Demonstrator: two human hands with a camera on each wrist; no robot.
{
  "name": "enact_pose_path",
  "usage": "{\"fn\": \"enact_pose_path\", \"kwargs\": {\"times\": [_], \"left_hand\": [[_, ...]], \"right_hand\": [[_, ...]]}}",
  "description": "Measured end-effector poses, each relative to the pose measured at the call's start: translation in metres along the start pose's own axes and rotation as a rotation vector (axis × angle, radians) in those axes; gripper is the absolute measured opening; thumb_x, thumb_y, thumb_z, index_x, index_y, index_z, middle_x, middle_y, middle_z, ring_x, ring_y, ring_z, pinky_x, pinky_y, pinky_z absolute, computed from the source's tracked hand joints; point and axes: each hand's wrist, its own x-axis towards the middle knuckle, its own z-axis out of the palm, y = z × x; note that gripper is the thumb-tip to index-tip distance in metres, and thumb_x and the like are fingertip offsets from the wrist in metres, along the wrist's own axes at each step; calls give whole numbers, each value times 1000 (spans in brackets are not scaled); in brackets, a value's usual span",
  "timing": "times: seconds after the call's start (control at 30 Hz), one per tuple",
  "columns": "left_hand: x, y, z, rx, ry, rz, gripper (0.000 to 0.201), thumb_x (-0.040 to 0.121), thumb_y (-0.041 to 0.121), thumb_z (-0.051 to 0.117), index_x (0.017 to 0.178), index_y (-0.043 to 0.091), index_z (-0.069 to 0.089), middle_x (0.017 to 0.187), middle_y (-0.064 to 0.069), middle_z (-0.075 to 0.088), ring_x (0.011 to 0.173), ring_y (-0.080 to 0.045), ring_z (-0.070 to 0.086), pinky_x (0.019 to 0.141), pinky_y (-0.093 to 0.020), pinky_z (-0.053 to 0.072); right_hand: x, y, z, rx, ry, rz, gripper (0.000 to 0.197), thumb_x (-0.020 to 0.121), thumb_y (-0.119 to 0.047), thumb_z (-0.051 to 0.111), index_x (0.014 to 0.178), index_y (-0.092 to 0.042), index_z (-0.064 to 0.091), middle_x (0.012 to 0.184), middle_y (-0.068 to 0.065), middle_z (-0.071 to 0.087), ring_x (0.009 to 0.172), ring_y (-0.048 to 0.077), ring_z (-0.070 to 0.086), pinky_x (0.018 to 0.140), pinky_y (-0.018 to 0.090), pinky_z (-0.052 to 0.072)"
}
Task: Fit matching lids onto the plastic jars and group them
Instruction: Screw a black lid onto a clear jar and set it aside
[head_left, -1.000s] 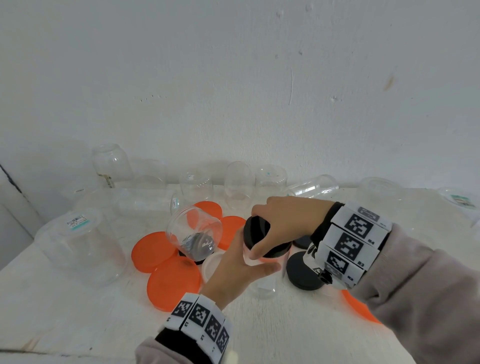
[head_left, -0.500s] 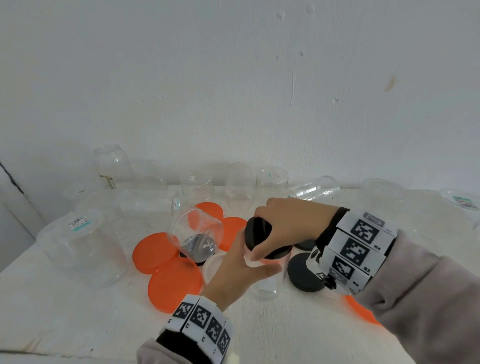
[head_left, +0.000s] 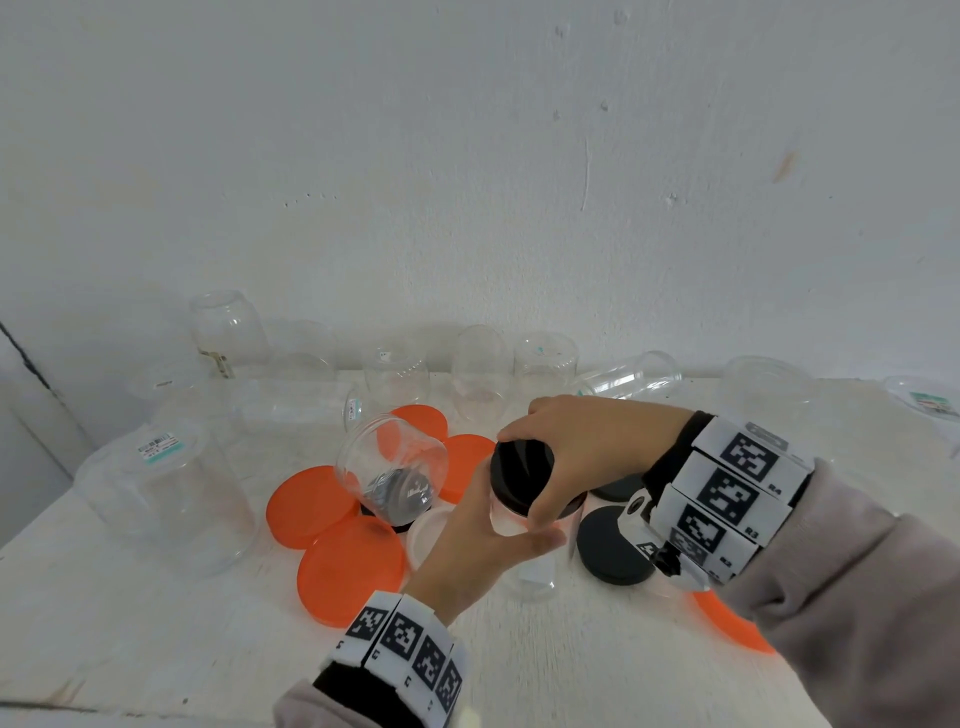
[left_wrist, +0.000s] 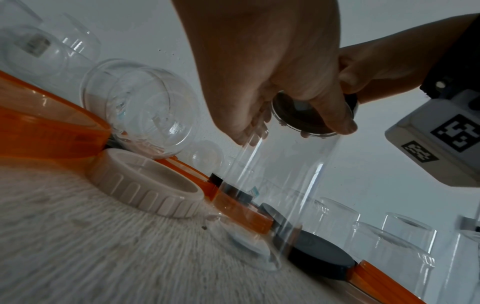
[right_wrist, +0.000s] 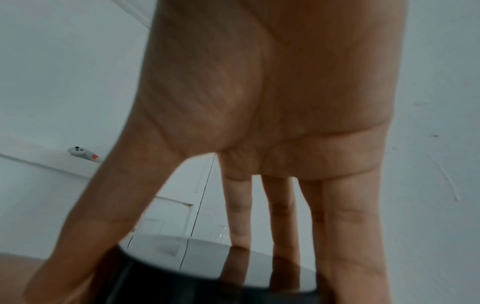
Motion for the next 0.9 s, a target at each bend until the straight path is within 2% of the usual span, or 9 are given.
{"fn": "enact_pose_path", "kwargs": {"times": [0.1,0.23,0.3,0.4,0.57,0.7,0.8,0.9], "left_hand": [[0,1,0,3,-5,4,78,71,26,83,132,41,37,118,30,56,111,15,49,83,0,39],[-1,2,1,-21,-10,26,78,73,22,82,135,38,37,119,30,56,114,11,50,84,-1,40],[-2,2,1,-23,-9,31,77,73,23,82,134,39,37,120,29,56,115,10,50,85,-2,40],[-3,3,2,-31,-3,35,79,73,21,82,135,39,38,122,28,56,115,10,51,85,-3,41],[-3,4,2,-67,-22,33,79,74,16,81,137,33,38,123,22,58,116,5,53,85,-7,44],[-3,3,2,-78,-25,39,78,75,17,81,138,33,38,125,19,59,117,2,54,86,-8,45],[-1,0,1,-72,-24,45,78,74,18,82,137,35,39,126,18,59,118,0,54,89,-13,47],[-1,-2,1,-52,-12,55,79,73,20,83,135,41,39,125,22,57,117,3,53,86,-9,46]], "right_hand": [[0,3,4,6,27,4,49,64,-56,76,102,-31,57,94,-9,48,86,10,52,68,25,46],[-4,7,13,55,98,9,46,67,-58,73,100,-31,56,94,-8,47,85,11,51,67,26,45],[-6,9,20,69,127,14,47,69,-59,70,105,-33,54,96,-8,45,89,12,46,69,26,43],[-8,11,29,85,172,24,55,72,-62,65,116,-32,51,102,-7,43,97,14,40,81,31,46],[-10,13,45,123,248,40,75,75,-67,58,139,-34,37,119,-7,38,111,16,31,96,34,40],[-10,9,58,113,325,62,75,80,-65,51,145,-33,30,127,-7,34,116,17,27,96,31,37],[-9,6,64,119,362,74,74,84,-61,48,147,-30,26,134,-4,33,119,22,28,101,33,35],[-10,5,71,184,367,79,74,86,-60,48,149,-30,21,139,-4,27,123,24,27,103,37,36]]}}
